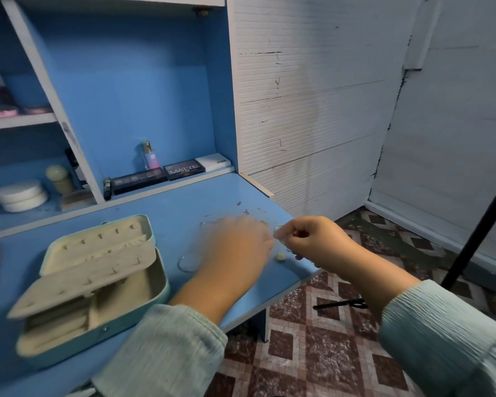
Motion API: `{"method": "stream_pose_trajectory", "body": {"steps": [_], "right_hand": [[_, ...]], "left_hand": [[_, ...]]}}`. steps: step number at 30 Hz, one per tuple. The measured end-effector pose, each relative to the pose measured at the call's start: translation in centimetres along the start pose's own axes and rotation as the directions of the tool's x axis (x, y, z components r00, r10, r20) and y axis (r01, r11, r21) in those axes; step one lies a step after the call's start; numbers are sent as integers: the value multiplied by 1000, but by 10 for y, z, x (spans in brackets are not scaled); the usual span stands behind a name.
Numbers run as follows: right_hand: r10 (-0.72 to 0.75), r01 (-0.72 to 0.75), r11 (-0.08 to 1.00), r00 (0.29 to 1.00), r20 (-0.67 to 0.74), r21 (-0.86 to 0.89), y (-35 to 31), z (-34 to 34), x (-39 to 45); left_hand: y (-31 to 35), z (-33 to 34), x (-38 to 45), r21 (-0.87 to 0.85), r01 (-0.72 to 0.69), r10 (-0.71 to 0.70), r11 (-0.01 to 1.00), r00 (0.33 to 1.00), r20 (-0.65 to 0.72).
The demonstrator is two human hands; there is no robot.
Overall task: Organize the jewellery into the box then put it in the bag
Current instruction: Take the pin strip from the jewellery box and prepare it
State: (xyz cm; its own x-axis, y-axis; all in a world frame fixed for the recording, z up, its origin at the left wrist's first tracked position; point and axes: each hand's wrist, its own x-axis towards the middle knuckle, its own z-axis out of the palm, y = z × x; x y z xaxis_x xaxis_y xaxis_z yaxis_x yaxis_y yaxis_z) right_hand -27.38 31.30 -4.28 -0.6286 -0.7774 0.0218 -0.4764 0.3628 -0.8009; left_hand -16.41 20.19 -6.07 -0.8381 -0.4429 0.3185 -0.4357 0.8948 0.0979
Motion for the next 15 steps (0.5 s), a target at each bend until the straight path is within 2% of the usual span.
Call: {"method": "stream_pose_trajectory", "body": {"steps": [9, 12, 15], "right_hand": [[2, -51, 925, 992, 129, 376, -36, 46, 0], [-28, -41, 926, 984, 176, 375, -46, 64, 1], [-37, -22, 939, 986, 165, 344, -54, 83, 2]], "left_hand": [[-55, -25, -51, 115, 123, -100, 986, 978, -184], [-79, -28, -70, 144, 144, -95, 979, 948, -305], [-98, -32, -87, 205, 164, -85, 965, 935, -345]]}}
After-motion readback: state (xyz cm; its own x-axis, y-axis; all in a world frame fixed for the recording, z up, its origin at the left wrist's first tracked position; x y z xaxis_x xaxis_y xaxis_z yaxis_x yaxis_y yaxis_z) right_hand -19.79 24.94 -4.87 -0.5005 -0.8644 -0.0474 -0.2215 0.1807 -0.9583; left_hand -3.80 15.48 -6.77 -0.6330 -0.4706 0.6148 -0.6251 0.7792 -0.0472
